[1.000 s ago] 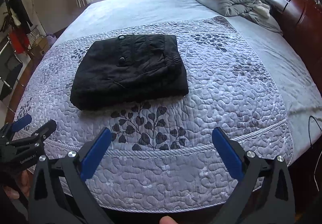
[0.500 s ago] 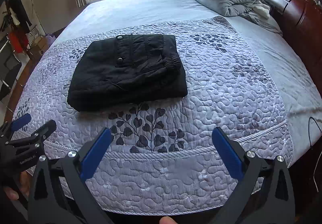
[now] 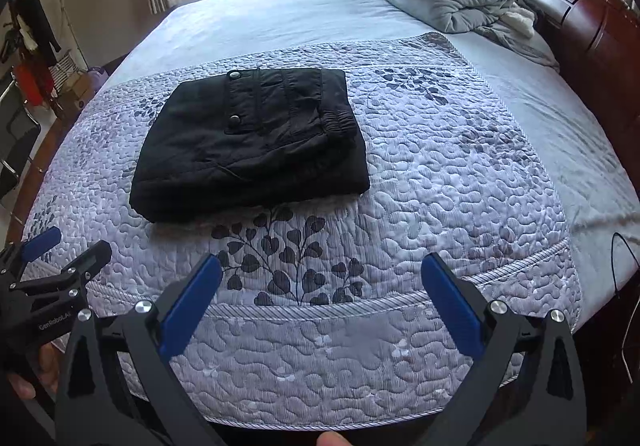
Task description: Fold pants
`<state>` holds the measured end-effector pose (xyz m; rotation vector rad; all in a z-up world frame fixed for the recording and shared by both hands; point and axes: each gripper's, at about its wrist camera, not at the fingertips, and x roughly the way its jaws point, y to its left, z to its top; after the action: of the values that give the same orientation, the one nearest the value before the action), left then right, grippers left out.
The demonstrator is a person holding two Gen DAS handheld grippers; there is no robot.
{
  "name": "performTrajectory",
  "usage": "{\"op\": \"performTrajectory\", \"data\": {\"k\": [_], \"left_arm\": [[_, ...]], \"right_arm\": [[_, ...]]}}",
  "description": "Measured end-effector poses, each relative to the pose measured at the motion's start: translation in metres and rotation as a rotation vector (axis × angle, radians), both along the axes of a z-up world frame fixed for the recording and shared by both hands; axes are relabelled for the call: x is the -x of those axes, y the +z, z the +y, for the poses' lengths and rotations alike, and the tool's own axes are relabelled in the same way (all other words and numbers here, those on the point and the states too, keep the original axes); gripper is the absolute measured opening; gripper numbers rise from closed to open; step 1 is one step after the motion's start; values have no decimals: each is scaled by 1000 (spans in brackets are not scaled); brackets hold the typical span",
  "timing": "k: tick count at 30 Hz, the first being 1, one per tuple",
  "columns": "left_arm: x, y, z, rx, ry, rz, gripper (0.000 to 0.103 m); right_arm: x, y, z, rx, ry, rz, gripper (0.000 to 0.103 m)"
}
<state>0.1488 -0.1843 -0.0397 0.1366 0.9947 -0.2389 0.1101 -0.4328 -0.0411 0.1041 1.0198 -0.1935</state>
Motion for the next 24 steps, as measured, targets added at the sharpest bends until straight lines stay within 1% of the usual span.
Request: {"op": "performTrajectory", "data": {"k": [5, 9, 21, 24], "left_arm": [[-1, 0, -1, -4, 1, -5, 99], [-1, -1, 0, 32, -5, 1, 99], [1, -1, -3, 11, -14, -25, 99], [-2, -1, -3, 11, -4, -7, 99]], "right_arm": [[-1, -1, 0, 6, -2, 4, 100], [-2, -4, 0, 7, 0, 11, 100], [-3, -9, -1, 10, -7, 23, 100], [-3, -9, -2, 0, -11, 23, 100]]}}
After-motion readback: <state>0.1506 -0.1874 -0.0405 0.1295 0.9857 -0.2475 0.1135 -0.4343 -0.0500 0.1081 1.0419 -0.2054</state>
